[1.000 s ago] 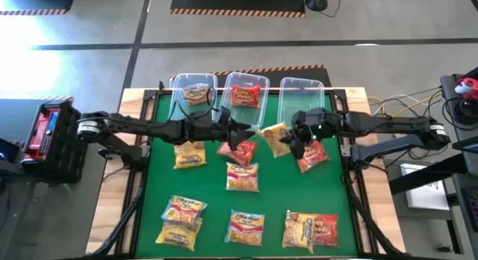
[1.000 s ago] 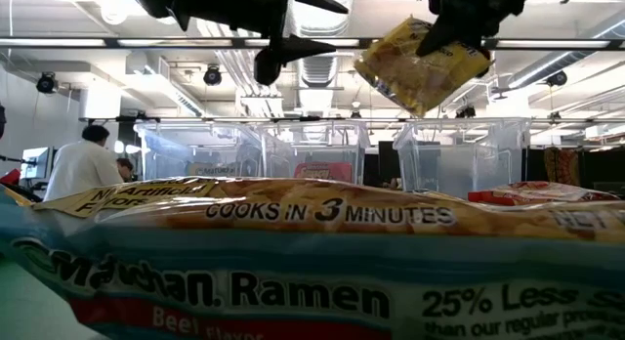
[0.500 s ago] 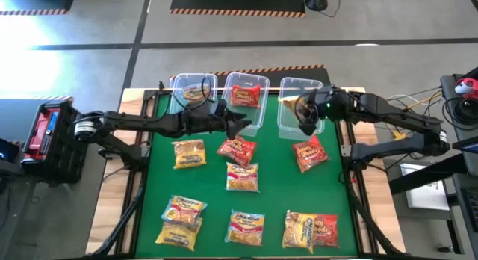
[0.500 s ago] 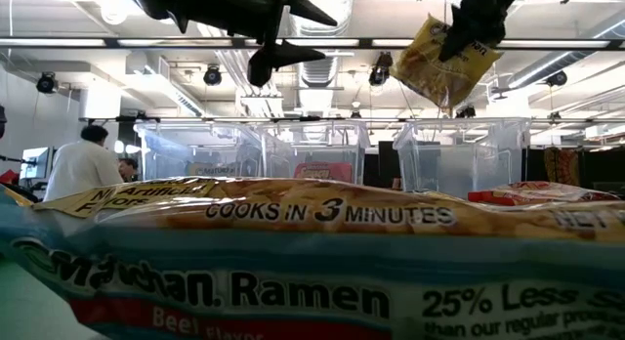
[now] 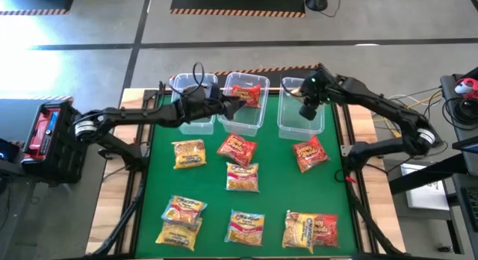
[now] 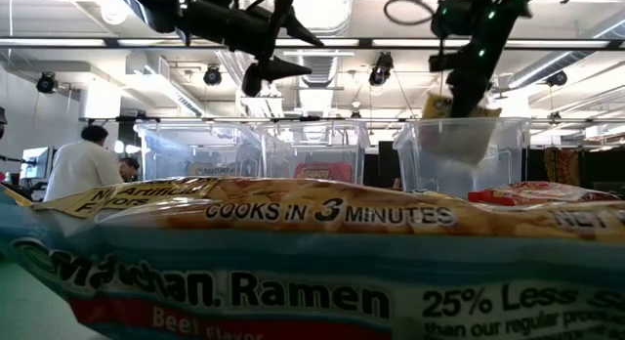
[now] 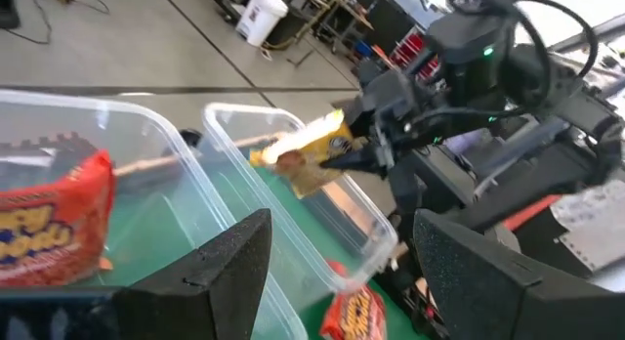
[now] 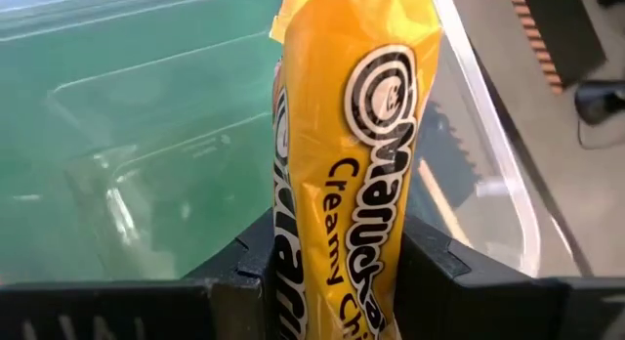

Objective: Sort Maruchan noodles
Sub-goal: Put the top right yellow noodle pack into the top right transparent bin

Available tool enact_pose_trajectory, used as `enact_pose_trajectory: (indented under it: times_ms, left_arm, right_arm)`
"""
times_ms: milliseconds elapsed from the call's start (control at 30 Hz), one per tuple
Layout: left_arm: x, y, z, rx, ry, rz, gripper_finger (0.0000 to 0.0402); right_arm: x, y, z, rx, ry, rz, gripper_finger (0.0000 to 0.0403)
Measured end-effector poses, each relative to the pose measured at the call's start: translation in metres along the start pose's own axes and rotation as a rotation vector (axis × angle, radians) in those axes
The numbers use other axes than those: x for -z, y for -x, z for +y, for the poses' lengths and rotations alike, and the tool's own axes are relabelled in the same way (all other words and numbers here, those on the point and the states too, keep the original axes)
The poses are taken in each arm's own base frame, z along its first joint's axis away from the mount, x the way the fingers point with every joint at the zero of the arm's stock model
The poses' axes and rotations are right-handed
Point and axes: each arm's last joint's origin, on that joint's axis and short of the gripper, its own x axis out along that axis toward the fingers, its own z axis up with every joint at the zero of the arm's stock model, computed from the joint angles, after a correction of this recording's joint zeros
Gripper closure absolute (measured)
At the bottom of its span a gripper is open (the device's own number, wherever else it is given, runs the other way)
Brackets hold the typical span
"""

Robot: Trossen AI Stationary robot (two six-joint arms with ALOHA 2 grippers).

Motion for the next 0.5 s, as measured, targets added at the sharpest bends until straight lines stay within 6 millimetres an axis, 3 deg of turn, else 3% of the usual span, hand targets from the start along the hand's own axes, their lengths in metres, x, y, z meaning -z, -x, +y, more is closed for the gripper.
enact_pose_trajectory:
  times_ms: [333,500]
  left_arm:
    - [-0.007,0.0,0.009,-0.026,0.005,-0.024,0.0168]
    - [-0.008,0.0,0.009,-0.026,0.016,-0.024,0.0168]
  right_arm:
    - [-0.01,-0.066,-0.026,-0.041,0.106,0.151,0.028]
    - [-0.015,-0.089,-0.03,-0.13,0.114,0.17,0.028]
